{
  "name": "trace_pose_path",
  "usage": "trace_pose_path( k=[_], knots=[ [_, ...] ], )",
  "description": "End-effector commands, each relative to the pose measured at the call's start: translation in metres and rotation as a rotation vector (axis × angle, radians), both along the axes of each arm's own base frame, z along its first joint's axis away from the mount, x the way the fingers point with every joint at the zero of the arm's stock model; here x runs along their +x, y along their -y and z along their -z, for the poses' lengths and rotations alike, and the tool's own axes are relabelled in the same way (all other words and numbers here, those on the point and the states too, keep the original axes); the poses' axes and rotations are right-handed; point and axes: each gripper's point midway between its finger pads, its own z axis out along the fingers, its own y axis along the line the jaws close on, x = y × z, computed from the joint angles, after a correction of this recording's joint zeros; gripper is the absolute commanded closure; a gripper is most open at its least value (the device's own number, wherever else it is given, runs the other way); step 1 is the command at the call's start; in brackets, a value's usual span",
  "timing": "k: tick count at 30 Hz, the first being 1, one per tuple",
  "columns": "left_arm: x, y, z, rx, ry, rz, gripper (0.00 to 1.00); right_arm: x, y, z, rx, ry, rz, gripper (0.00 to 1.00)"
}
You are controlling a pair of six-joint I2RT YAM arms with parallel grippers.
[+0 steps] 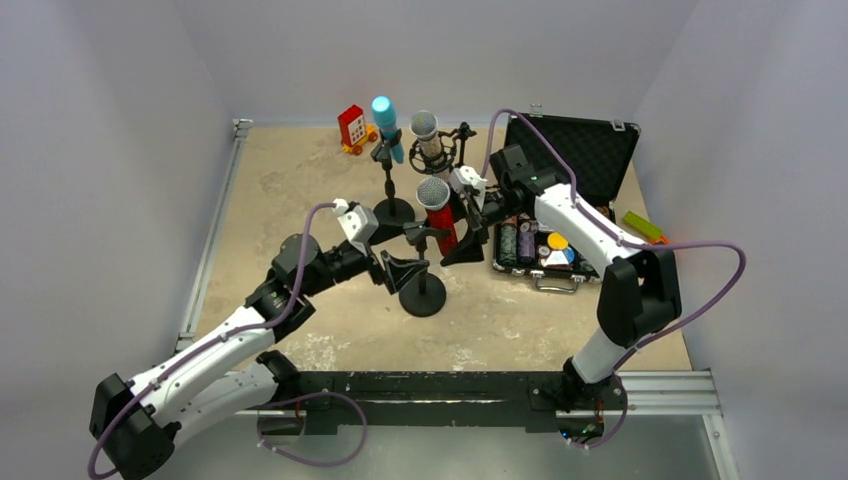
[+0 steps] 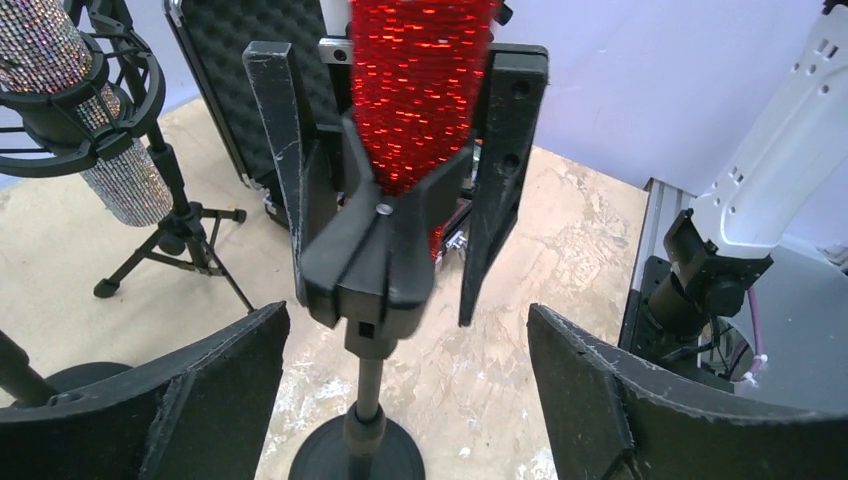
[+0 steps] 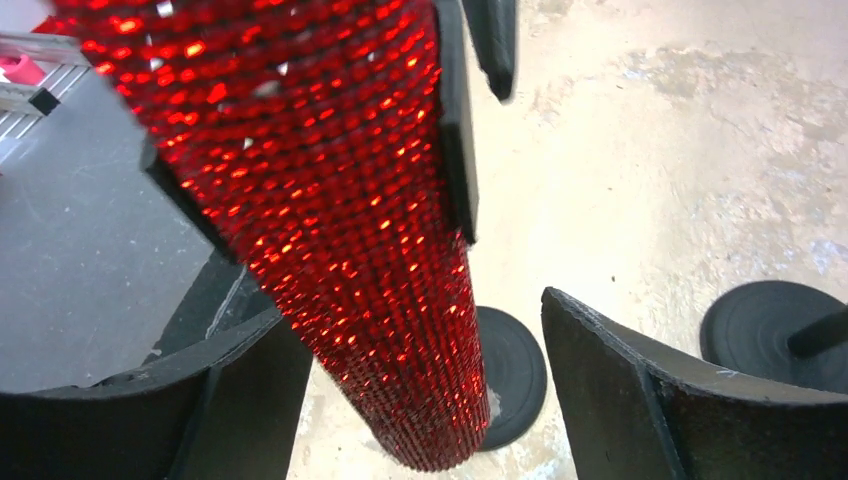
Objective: Attach the microphones to the stand
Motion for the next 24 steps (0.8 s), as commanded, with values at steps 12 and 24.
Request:
trace_pose_path(
  k=[12, 24],
  knots=[
    [-0.022, -0.026, 0.063, 0.058, 0.084, -0.012, 0.06, 0.023, 0.041, -0.031, -0.039, 0.139, 0.187, 0.09],
    [0.012, 0.005, 0.060, 0.027, 0.248, 0.001, 0.07, 0.005, 0.082, -0.043, -0.161, 0.335, 0.377, 0.06]
  ],
)
